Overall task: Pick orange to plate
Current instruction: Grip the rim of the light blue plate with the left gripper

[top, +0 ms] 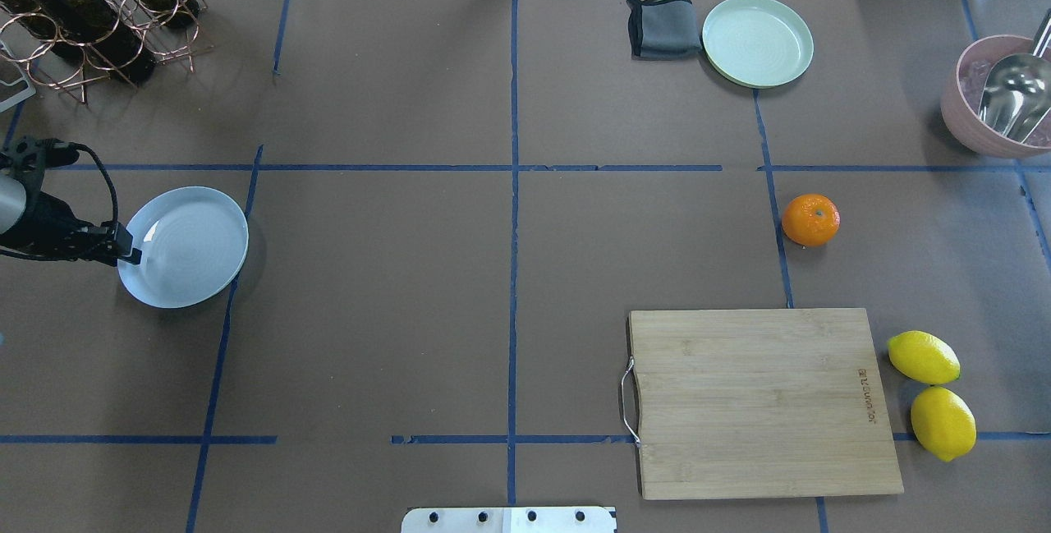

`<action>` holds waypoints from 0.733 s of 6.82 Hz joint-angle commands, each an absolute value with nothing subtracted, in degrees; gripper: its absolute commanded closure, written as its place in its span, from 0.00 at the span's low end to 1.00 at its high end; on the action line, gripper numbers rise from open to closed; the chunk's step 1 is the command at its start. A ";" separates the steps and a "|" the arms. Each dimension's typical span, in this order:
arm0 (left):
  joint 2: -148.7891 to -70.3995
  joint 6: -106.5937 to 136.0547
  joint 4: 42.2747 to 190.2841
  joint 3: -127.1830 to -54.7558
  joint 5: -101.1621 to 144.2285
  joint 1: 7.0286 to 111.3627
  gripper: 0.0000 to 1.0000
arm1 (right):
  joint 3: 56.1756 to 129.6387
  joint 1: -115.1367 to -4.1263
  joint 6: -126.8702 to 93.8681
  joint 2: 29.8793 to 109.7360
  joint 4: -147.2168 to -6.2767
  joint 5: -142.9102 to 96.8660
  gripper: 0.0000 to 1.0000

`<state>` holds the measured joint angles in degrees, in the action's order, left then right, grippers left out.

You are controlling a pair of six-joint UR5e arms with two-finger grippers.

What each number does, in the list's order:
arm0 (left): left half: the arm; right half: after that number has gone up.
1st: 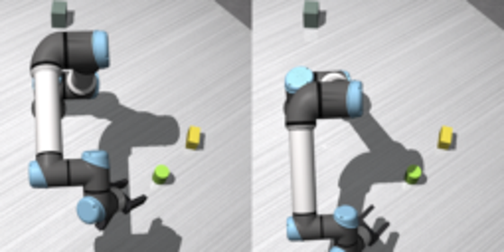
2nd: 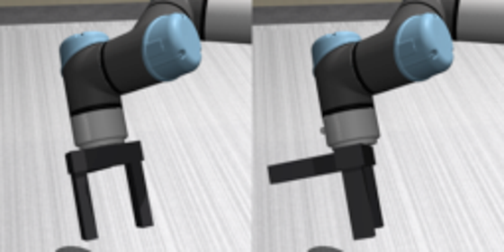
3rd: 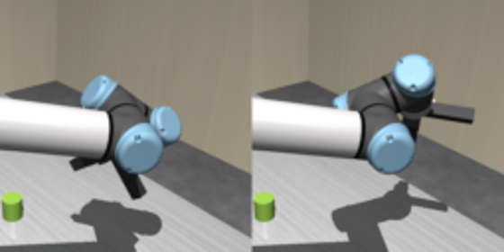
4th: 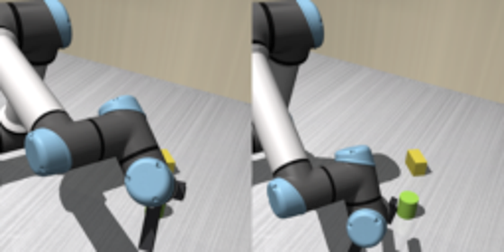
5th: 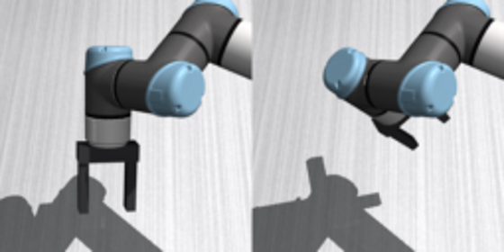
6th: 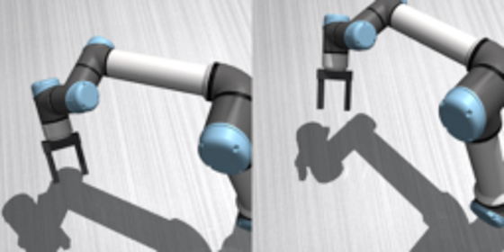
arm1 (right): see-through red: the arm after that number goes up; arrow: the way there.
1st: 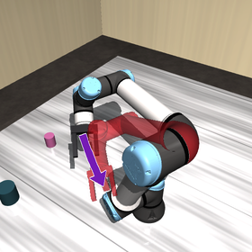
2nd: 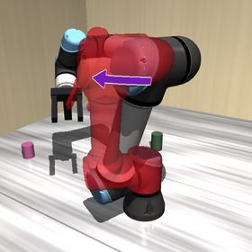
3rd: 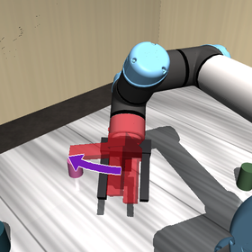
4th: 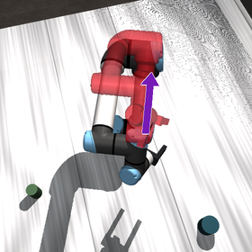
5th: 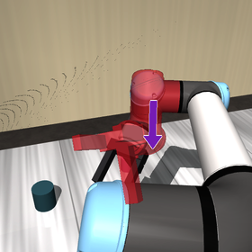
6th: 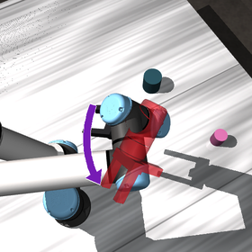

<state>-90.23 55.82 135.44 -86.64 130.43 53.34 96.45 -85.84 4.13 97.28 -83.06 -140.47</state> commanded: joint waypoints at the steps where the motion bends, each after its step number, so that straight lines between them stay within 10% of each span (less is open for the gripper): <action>1: -90.35 55.81 135.44 -86.49 130.52 53.17 0.59 | 96.42 -85.87 4.13 97.29 -83.06 -140.62 0.00; 3: -90.61 55.99 135.35 -86.57 130.52 53.17 1.00 | 96.24 -85.87 4.13 97.29 -83.06 -140.71 0.00; 5: -94.54 64.10 135.35 -90.07 131.48 53.26 1.00 | 96.33 -85.87 4.13 97.30 -83.06 -140.71 0.00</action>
<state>-92.00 58.99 135.36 -88.15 130.89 53.22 96.27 -85.87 4.13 97.34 -83.06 -140.71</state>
